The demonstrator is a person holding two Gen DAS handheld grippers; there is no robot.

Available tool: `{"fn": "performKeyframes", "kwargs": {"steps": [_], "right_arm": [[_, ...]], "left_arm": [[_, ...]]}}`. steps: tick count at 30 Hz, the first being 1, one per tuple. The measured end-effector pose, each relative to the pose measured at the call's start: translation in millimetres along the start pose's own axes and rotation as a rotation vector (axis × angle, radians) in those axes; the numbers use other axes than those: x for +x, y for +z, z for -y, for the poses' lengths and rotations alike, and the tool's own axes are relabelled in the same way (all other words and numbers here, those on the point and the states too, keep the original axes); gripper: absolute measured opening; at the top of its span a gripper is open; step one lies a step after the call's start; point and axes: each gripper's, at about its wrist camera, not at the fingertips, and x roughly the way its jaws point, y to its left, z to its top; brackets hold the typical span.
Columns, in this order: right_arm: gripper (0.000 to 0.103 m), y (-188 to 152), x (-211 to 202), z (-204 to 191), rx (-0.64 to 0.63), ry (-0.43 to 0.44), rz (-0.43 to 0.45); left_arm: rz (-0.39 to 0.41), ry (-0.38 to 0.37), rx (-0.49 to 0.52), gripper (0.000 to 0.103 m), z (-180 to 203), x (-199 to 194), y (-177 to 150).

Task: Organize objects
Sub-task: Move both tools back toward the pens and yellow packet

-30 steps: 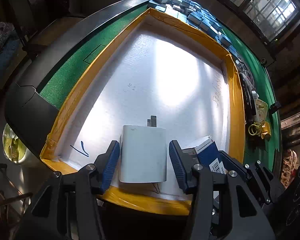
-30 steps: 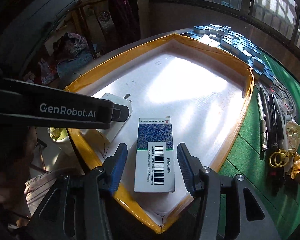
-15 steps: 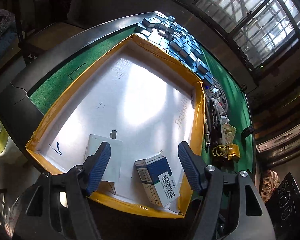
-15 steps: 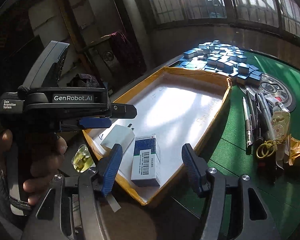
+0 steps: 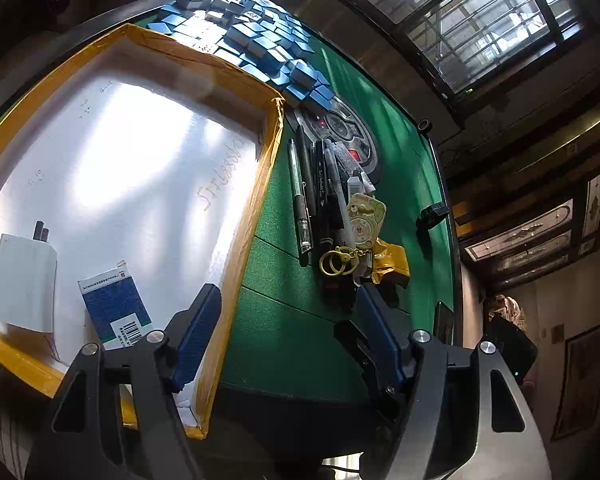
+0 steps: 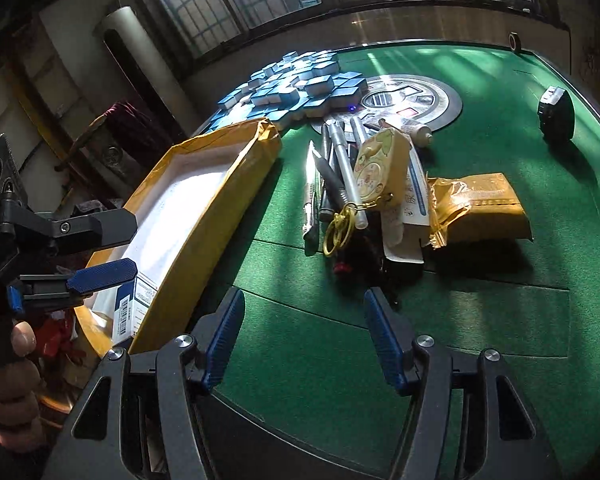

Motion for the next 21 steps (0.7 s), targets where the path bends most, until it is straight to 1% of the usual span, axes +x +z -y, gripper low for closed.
{"fn": "performKeyframes", "kwargs": {"steps": [3,4,6,10,11,14,16,18,19,21], "right_arm": [[0.057,-4.7,4.1,16.1,0.054,-0.018,-0.032],[0.057,-5.5,5.8,19.4,0.066,-0.02,-0.041],[0.057,-7.9,7.8,24.2,0.08,-0.027,-0.058],[0.057,-15.5,1.4,23.6,0.046,-0.023,-0.051],[0.057,-15.7,0.8,23.3,0.037,-0.02,-0.053],[0.058,-13.7,0.9,28.3,0.053,0.016,-0.059],[0.059,-12.9,0.1,33.6,0.076,0.05,-0.066],[0.059,-13.9,-1.4,38.4,0.093,0.077,-0.07],[0.059,-15.1,-1.3,38.9,0.094,0.083,-0.069],[0.059,-16.6,-1.7,38.3,0.09,0.086,-0.065]], "left_arm": [[-0.025,0.032,0.11,0.07,18.8,9.8,0.6],[-0.031,0.048,0.122,0.07,22.4,13.2,0.7],[-0.054,0.05,0.133,0.07,26.5,20.7,1.3],[-0.121,0.056,0.172,0.07,35.7,37.6,-0.7],[-0.128,0.066,0.188,0.07,39.1,40.1,-1.9],[-0.103,0.106,0.228,0.07,48.3,42.8,-2.8],[-0.078,0.11,0.218,0.07,50.1,43.7,0.7],[-0.042,0.112,0.186,0.07,50.5,48.5,7.3],[-0.036,0.12,0.177,0.07,51.0,52.1,11.1],[-0.052,0.129,0.193,0.07,55.4,62.2,19.7]]}}
